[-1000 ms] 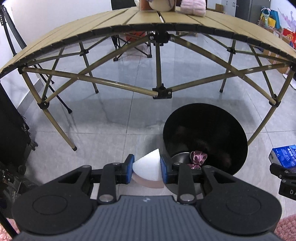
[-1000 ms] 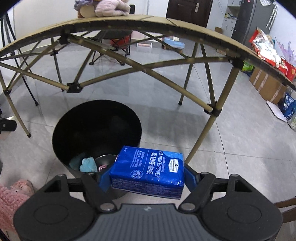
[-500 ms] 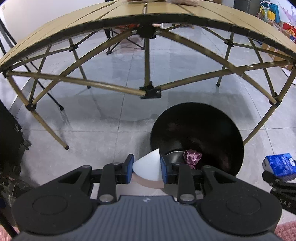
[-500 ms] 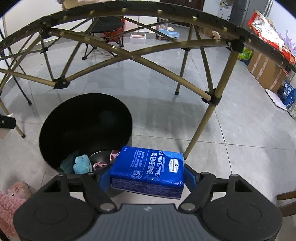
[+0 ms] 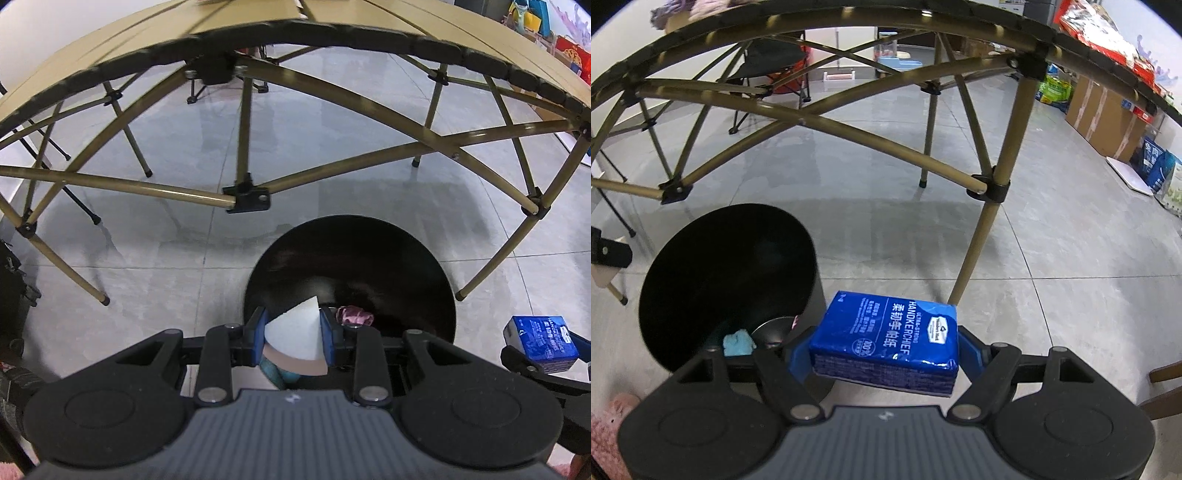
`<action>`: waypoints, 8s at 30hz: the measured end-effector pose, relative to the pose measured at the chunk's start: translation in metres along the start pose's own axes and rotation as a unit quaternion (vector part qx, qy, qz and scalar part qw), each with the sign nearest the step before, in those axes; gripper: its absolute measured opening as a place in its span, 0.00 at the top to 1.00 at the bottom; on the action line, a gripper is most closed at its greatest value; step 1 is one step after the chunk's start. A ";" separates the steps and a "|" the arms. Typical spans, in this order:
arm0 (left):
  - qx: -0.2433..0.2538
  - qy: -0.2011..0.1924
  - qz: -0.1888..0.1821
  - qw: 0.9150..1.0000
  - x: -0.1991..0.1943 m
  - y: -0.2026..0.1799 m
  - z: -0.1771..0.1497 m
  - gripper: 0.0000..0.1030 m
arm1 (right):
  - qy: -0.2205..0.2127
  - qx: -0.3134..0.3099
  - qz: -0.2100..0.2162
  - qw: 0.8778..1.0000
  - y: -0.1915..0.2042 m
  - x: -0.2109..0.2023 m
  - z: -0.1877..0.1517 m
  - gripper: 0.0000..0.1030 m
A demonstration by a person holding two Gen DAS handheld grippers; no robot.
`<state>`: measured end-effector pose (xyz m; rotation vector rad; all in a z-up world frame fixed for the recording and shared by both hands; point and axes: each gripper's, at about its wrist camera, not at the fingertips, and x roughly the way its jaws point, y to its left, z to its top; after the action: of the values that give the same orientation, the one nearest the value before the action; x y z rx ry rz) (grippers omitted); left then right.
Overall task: Collect trash
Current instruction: 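Open the left gripper to drop the foam wedge into the bin, then lower the tissue pack into the bin and open the right gripper, then raise both tools and turn back toward the table, then close the right gripper on the pink plush towel and lift it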
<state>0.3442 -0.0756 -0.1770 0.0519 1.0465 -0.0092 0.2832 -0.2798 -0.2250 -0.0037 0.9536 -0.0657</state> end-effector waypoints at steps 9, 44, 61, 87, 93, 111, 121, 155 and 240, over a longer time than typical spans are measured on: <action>0.004 0.025 -0.010 1.000 0.019 -0.027 0.010 0.71 | -0.002 0.013 -0.011 1.000 -0.008 0.012 0.006 0.26; -0.008 0.034 0.005 0.999 0.028 -0.037 0.013 0.00 | -0.002 0.023 -0.019 1.000 -0.015 0.013 0.004 0.26; -0.026 -0.005 0.016 1.000 0.003 0.002 0.014 0.00 | -0.020 0.004 -0.002 1.000 0.014 -0.007 0.016 0.26; -0.073 -0.047 0.048 0.995 -0.025 0.097 0.002 0.00 | -0.011 -0.031 0.036 0.999 0.099 -0.006 0.043 0.26; -0.078 -0.049 0.054 0.994 -0.027 0.114 -0.003 0.00 | -0.001 -0.037 0.037 0.999 0.116 0.002 0.046 0.26; -0.092 -0.040 0.068 0.993 -0.023 0.145 -0.011 0.00 | 0.028 -0.045 0.044 0.998 0.144 0.022 0.048 0.26; -0.093 -0.040 0.069 0.993 -0.024 0.149 -0.012 0.00 | 0.021 -0.033 0.043 0.998 0.140 0.022 0.050 0.00; -0.080 -0.107 0.051 0.990 -0.068 0.132 -0.012 0.00 | -0.033 -0.030 0.056 0.997 0.125 -0.031 0.057 0.00; -0.098 -0.277 0.060 0.954 -0.107 0.125 0.151 0.00 | -0.203 -0.016 0.074 0.976 0.134 -0.045 0.246 0.70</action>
<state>0.4254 0.0407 -0.0037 -0.0663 0.4757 0.1817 0.4648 -0.1499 -0.0503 0.0242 0.5431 0.0856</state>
